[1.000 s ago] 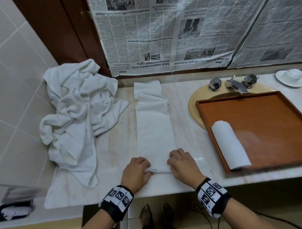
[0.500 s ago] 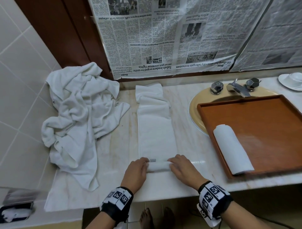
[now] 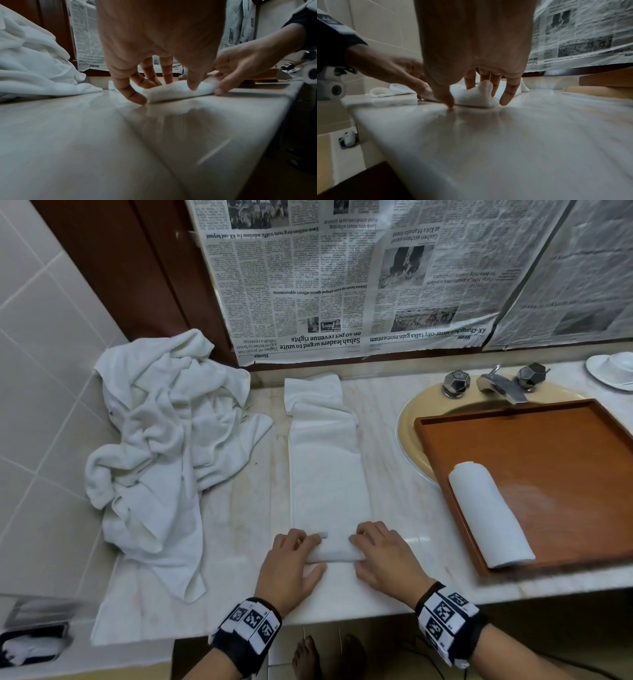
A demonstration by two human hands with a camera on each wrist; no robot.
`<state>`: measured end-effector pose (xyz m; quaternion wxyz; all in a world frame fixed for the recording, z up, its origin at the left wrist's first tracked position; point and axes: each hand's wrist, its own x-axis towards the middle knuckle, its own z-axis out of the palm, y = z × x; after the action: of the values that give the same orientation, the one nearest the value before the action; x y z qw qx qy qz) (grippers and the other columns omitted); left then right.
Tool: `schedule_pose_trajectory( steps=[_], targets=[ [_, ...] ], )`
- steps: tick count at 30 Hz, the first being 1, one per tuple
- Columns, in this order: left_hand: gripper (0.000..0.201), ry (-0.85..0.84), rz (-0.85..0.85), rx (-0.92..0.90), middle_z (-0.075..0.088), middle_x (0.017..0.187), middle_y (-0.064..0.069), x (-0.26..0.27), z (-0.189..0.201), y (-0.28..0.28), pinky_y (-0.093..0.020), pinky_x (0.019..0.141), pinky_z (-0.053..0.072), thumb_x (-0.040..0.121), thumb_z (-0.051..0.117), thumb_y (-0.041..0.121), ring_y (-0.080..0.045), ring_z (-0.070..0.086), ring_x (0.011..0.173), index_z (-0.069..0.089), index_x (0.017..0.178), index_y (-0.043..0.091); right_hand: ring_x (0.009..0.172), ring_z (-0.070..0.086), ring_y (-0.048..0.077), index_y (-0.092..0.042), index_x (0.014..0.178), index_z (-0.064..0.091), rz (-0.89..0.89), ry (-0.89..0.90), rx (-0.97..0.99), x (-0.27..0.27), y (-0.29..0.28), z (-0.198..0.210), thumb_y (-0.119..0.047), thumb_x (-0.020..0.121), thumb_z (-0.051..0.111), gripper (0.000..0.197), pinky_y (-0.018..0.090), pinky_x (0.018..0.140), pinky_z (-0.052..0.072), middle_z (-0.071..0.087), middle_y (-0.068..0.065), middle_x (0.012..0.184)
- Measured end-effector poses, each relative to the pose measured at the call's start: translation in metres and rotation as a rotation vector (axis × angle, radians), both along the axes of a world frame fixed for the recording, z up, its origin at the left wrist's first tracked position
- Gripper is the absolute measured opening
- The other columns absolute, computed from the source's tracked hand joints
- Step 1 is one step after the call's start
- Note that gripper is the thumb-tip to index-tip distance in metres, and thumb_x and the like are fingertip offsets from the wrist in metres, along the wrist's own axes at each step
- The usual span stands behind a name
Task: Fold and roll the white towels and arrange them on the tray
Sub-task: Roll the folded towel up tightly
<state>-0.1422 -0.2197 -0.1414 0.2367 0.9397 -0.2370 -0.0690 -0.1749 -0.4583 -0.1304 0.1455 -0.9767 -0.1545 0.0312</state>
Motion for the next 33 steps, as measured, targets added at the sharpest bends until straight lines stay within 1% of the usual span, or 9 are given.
schedule_pose_trajectory(
  steps=[3,5,8,12,17,21,26,30,33],
  targets=[
    [0.039,-0.034,-0.020,0.045,0.054,0.106,0.009,0.000,0.001,0.000,-0.030,0.062,0.049,0.081,0.052,0.047,-0.018,0.054,0.090,0.056,0.118,0.035,0.091,0.056,0.020,-0.014,0.098,0.070,-0.051,0.050,0.100,0.007,0.001,-0.001,-0.036,0.080,0.047,0.037,0.032,0.069,0.050,0.056,-0.001,0.102],
    [0.038,-0.050,-0.007,0.038,0.057,0.105,0.009,0.004,0.001,0.000,-0.031,0.065,0.049,0.083,0.052,0.045,-0.019,0.054,0.092,0.060,0.118,0.033,0.098,0.048,0.017,-0.012,0.105,0.070,-0.112,0.150,0.218,0.015,-0.001,0.000,-0.041,0.085,0.043,0.045,0.032,0.083,0.046,0.052,-0.003,0.107],
    [0.043,-0.011,0.008,0.019,0.062,0.108,0.009,0.009,0.005,0.002,-0.034,0.076,0.049,0.088,0.044,0.050,-0.019,0.054,0.100,0.064,0.119,0.027,0.099,0.042,0.011,-0.014,0.116,0.067,-0.127,0.252,0.331,0.020,-0.005,0.005,-0.032,0.094,0.052,0.032,0.028,0.091,0.039,0.049,-0.009,0.104],
    [0.053,0.150,0.021,-0.017,0.064,0.108,0.009,0.017,0.011,0.006,-0.028,0.082,0.041,0.091,0.030,0.060,-0.012,0.054,0.098,0.058,0.120,0.027,0.095,0.052,0.010,-0.024,0.130,0.051,-0.176,0.305,0.398,0.015,-0.007,0.012,-0.029,0.101,0.049,0.029,0.026,0.083,0.039,0.056,-0.008,0.109],
    [0.027,0.209,0.095,-0.063,0.065,0.102,0.009,0.020,0.013,0.007,-0.027,0.078,0.041,0.100,0.050,0.045,-0.012,0.060,0.093,0.060,0.116,0.027,0.072,0.053,0.019,-0.024,0.116,0.056,-0.100,0.117,0.171,0.006,0.000,0.010,-0.028,0.102,0.042,0.020,0.031,0.063,0.046,0.050,-0.003,0.106],
    [0.026,0.263,0.174,-0.078,0.057,0.092,0.010,0.016,0.008,0.003,-0.026,0.073,0.037,0.098,0.051,0.050,-0.012,0.056,0.088,0.063,0.103,0.028,0.083,0.055,0.021,-0.020,0.091,0.065,-0.079,-0.034,0.000,-0.005,0.005,0.006,-0.037,0.088,0.050,0.022,0.033,0.064,0.045,0.055,-0.002,0.099],
    [0.026,0.246,0.260,-0.072,0.052,0.098,0.011,0.012,0.006,0.002,-0.030,0.076,0.048,0.096,0.053,0.053,-0.011,0.057,0.090,0.057,0.096,0.027,0.087,0.057,0.015,-0.021,0.101,0.068,-0.010,0.017,0.038,-0.016,0.001,0.005,-0.051,0.084,0.056,0.037,0.028,0.064,0.051,0.058,-0.004,0.105],
    [0.023,0.011,0.097,-0.062,0.051,0.113,0.009,0.007,0.006,-0.002,-0.034,0.079,0.048,0.096,0.054,0.047,-0.015,0.052,0.098,0.063,0.106,0.028,0.100,0.048,0.012,-0.018,0.108,0.068,-0.050,0.143,0.188,-0.006,-0.005,0.005,-0.051,0.096,0.050,0.040,0.027,0.080,0.047,0.053,-0.006,0.112],
    [0.041,0.003,-0.081,-0.015,0.054,0.118,0.014,0.002,0.004,-0.003,-0.033,0.085,0.042,0.092,0.047,0.065,-0.010,0.051,0.102,0.059,0.117,0.035,0.102,0.042,0.010,-0.012,0.104,0.066,-0.080,0.249,0.337,0.000,-0.010,0.008,-0.041,0.099,0.055,0.032,0.023,0.091,0.039,0.048,-0.006,0.111]
  ],
)
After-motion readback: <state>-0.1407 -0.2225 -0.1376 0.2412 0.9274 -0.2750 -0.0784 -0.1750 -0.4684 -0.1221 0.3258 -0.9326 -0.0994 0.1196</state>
